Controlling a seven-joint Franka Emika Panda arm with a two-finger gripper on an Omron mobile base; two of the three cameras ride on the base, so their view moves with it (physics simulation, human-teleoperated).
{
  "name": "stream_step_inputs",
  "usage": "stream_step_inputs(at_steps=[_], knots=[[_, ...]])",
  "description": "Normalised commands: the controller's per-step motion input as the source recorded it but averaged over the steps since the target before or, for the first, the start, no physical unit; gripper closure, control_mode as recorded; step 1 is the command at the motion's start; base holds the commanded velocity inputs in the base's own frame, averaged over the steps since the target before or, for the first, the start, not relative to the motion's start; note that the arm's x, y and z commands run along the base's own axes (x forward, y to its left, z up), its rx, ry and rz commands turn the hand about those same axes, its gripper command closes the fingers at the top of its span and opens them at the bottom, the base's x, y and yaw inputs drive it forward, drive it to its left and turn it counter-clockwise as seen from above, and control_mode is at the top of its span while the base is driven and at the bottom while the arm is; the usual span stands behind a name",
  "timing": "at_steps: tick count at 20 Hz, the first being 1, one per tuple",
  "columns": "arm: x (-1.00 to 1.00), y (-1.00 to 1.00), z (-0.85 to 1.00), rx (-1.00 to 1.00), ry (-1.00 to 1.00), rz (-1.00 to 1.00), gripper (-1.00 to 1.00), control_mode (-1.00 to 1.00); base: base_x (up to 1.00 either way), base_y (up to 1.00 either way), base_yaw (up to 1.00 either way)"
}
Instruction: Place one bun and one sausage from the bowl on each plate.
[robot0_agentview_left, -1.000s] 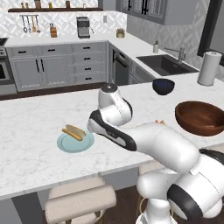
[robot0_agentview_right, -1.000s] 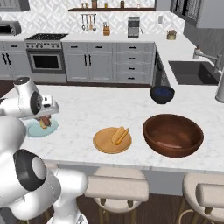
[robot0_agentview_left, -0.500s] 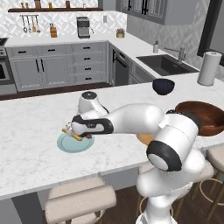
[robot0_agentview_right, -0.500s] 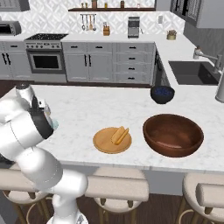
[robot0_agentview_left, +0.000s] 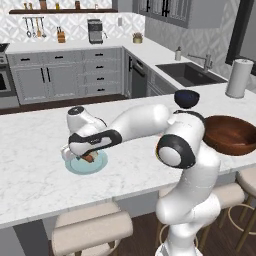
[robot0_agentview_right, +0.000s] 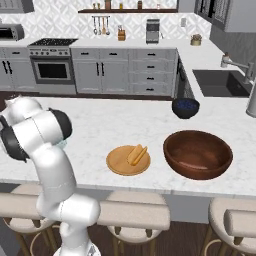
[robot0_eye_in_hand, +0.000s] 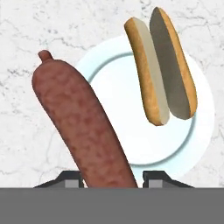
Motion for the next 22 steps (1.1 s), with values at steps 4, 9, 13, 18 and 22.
stream_step_inputs(at_steps=[4, 9, 13, 18, 22], knots=[[0.45, 0.0, -0.53, -0.03, 0.04, 0.0, 1.0, -1.0, 0.0, 0.0, 0.0], [0.35, 0.16, -0.28, -0.04, 0.04, 0.0, -1.0, -1.0, 0.0, 0.0, 0.0], [0.0, 0.0, -0.3, -0.04, 0.06, 0.0, -1.0, -1.0, 0.0, 0.0, 0.0], [-0.17, -0.05, -0.06, -0.01, -0.02, 0.0, -1.0, -1.0, 0.0, 0.0, 0.0], [-0.86, -0.64, 1.0, 0.16, -0.29, -0.01, -1.0, -1.0, 0.0, 0.0, 0.0]])
